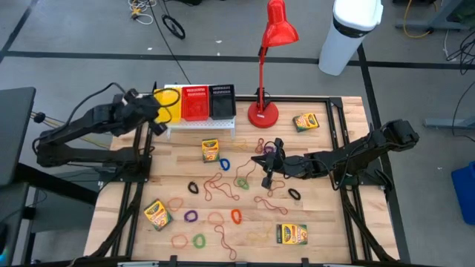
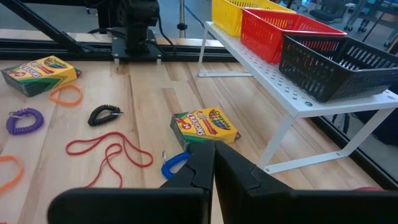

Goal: Pick & Place Office Desk Supplies
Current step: Put the yellow bin on the shelf

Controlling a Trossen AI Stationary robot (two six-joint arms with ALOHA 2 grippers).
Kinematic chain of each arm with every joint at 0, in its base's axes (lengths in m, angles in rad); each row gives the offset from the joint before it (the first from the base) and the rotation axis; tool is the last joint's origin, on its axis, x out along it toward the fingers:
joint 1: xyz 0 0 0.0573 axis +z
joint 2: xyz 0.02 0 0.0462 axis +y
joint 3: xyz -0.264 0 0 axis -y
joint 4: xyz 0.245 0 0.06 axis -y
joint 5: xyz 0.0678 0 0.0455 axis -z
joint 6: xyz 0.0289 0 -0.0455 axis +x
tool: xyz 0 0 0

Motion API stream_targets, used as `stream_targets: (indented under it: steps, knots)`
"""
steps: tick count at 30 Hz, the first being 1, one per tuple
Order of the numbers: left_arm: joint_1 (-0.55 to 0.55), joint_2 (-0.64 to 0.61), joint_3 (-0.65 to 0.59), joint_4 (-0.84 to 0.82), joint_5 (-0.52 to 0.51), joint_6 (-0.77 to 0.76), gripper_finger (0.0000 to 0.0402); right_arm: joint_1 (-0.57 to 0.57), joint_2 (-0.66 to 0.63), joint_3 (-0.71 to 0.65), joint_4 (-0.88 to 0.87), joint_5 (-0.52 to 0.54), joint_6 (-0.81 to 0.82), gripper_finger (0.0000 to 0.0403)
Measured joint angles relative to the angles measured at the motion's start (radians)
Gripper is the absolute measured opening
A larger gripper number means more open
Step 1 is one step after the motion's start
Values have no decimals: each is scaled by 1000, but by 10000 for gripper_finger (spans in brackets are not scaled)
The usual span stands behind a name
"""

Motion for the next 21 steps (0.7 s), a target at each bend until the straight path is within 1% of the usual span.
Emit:
stream_targets:
  steps: [2, 8, 10, 16, 21]
  knots:
    - [44, 37, 0, -1, -25, -4, 8, 0, 0, 0, 0, 0, 0, 21]
    - [216, 158, 2, 0, -24, -1, 7, 0, 0, 0, -1, -7, 0, 21]
    - [271, 189, 13, 2, -8, 15, 7, 0, 0, 0, -1, -7, 0, 21]
    - [382, 210, 31, 106, 158, 102, 7, 0, 0, 0, -1, -7, 0, 21]
    - [463, 226, 31, 146, 248, 106, 7, 0, 0, 0, -1, -7, 0, 21]
